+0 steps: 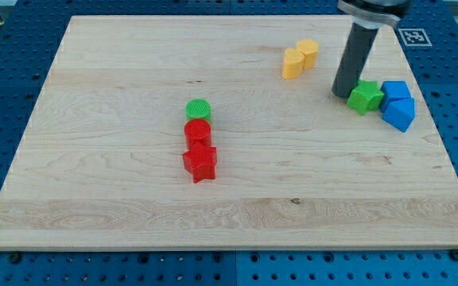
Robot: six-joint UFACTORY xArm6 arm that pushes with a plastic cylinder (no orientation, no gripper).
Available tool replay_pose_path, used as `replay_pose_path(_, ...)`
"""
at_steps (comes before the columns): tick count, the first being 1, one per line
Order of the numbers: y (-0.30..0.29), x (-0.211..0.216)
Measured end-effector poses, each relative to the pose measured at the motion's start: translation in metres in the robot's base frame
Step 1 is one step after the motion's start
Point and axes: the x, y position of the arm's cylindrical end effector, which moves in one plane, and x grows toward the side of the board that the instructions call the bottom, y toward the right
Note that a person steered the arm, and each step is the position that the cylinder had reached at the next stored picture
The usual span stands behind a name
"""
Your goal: Move the green star to the left of the blue cube
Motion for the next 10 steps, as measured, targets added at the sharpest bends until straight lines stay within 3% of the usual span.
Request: replay_pose_path(10,-0.070,0.005)
